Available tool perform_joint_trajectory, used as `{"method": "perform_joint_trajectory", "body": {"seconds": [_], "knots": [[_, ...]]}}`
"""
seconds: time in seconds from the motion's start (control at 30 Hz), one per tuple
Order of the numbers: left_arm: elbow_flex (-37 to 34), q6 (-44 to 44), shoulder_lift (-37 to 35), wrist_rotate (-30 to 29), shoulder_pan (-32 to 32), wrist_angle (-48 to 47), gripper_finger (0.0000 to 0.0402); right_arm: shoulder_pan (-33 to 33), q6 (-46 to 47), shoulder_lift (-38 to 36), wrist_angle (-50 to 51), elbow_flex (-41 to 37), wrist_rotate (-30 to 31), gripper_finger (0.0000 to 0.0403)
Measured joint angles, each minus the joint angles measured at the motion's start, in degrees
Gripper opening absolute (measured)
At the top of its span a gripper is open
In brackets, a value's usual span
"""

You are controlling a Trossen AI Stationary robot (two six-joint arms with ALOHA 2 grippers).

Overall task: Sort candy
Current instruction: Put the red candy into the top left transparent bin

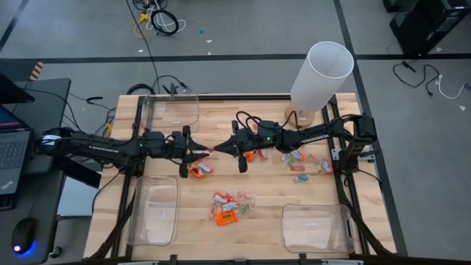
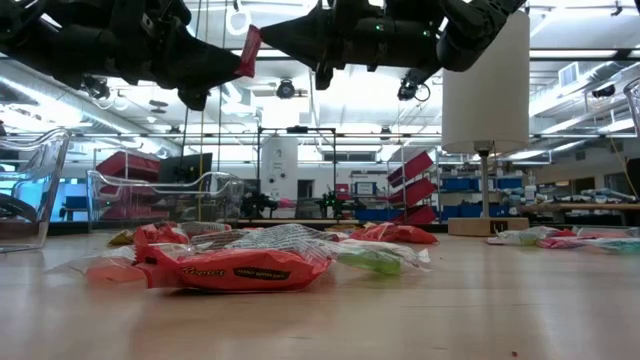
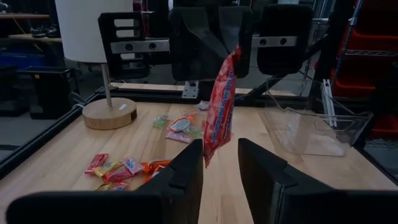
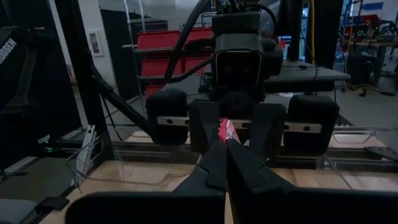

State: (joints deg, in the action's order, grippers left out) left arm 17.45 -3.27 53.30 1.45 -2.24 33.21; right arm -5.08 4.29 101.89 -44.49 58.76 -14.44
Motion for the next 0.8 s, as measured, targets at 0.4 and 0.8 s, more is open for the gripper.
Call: {"method": "perform_joint_trajectory", "body": {"seconds": [0.4, 0.8], "knots": [[0.0, 0.0, 0.0, 0.1, 0.0, 0.0, 0.0006, 0.0, -0.4, 0.0, 0.0, 0.0, 0.0, 0.0], [0.0, -1.9, -0.2, -1.1, 0.0, 0.4, 0.0002, -0.2, 0.0, -0.5, -1.2, 0.0, 2.8, 0.0042]]}}
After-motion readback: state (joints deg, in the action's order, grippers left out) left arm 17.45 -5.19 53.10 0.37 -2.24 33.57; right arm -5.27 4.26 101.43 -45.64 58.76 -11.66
